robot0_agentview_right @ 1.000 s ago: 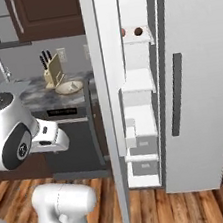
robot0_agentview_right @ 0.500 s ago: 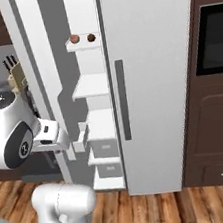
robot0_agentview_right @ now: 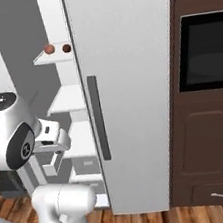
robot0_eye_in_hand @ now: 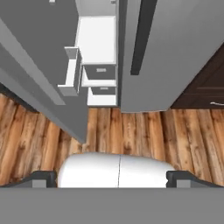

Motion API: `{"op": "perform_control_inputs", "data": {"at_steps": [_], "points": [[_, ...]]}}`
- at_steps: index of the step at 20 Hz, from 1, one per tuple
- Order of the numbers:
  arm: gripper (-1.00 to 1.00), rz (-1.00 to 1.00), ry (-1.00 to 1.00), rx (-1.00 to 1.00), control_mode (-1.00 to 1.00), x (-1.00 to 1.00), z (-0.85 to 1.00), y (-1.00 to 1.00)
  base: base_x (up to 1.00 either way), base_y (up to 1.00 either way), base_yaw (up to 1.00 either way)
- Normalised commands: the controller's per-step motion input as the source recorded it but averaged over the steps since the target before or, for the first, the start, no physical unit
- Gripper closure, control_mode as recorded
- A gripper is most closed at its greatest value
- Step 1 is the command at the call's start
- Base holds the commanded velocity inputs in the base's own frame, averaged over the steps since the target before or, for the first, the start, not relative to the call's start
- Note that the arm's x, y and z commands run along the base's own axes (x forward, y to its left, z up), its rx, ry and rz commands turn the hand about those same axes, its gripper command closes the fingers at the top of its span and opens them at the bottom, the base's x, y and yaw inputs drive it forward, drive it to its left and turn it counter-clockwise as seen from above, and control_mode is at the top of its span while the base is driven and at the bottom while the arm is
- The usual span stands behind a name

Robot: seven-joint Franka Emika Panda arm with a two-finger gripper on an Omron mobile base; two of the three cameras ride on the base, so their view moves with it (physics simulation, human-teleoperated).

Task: Take the garlic, peach, and pear from the freezer and place them in the bowl on the counter.

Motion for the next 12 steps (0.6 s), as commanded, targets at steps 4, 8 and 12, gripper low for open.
{"op": "perform_control_inputs", "data": {"at_steps": [4, 8, 12], "points": [[-1.00, 0.00, 0.00, 0.00, 1.00, 0.00, 0.00, 0.00, 0.80, -0.09, 0.05], [-1.00, 0.00, 0.00, 0.00, 1.00, 0.00, 0.00, 0.00, 0.42, -0.31, 0.11], [-1.00, 0.00, 0.00, 0.00, 1.00, 0.00, 0.00, 0.00, 0.10, -0.49, 0.06]]}}
